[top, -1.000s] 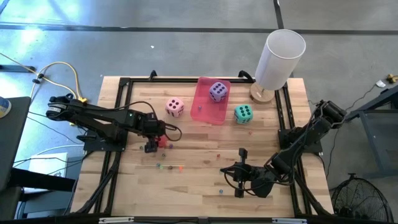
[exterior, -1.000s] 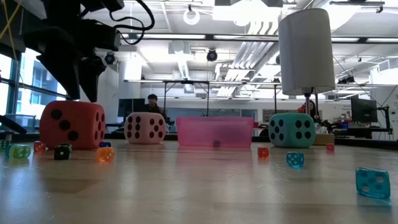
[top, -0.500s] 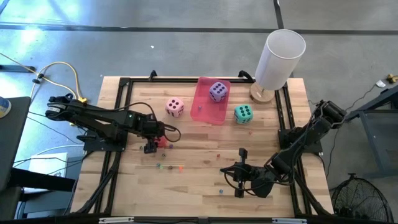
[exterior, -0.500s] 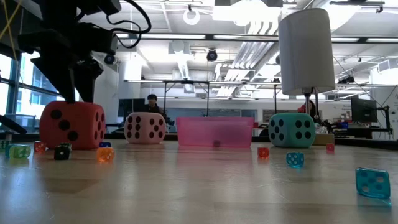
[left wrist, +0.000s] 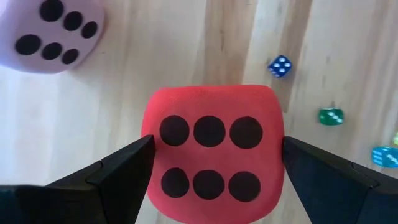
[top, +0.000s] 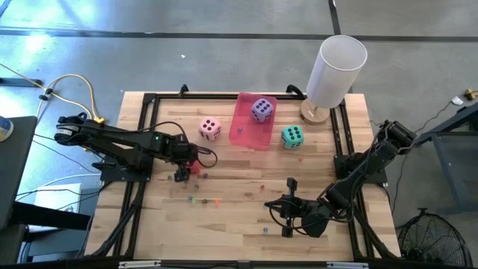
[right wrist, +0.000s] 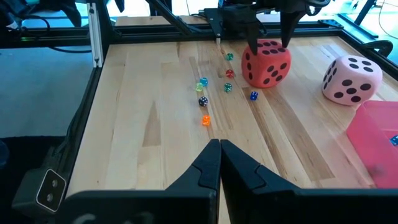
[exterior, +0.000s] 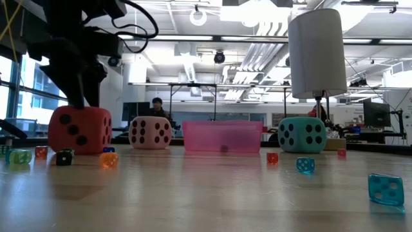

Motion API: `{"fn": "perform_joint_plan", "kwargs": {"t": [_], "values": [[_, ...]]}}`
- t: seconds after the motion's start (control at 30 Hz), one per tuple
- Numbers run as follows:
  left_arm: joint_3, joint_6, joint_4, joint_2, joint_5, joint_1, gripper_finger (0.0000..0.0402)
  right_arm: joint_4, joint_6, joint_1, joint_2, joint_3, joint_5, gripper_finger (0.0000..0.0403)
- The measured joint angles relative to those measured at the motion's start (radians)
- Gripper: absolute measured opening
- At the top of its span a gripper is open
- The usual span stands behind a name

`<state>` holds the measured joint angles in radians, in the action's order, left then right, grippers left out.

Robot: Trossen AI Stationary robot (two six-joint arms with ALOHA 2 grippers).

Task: Pick & Place Dice
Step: Put the large red dice into the bin

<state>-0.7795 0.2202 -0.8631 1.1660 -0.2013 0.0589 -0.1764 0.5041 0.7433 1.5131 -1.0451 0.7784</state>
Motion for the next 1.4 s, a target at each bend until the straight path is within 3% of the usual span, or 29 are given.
{"fn": "perform_joint_plan", "kwargs": {"t": [0.33,0.6,0.9,1.1,1.4], "values": [[0.046,0.035,0.009,0.0,-0.071,-0.024,0.0339,0.0,0.0,0.0,0.0,0.0,0.0,0.0001],[0.065,0.009,0.032,0.0,0.035,-0.095,0.0339,0.001,0.0,0.0,0.0,0.0,0.0,0.0001],[0.083,-0.006,0.06,0.008,0.076,-0.218,0.0339,0.001,0.0,0.0,0.0,0.0,0.0,0.0001],[0.098,-0.02,0.109,0.072,0.193,-0.313,0.0339,0.001,0.0,0.0,0.0,0.0,0.0,0.0001],[0.096,-0.072,0.195,0.147,0.245,-0.363,0.0337,0.0,0.0,0.0,0.0,0.0,0.0,0.0001]]}}
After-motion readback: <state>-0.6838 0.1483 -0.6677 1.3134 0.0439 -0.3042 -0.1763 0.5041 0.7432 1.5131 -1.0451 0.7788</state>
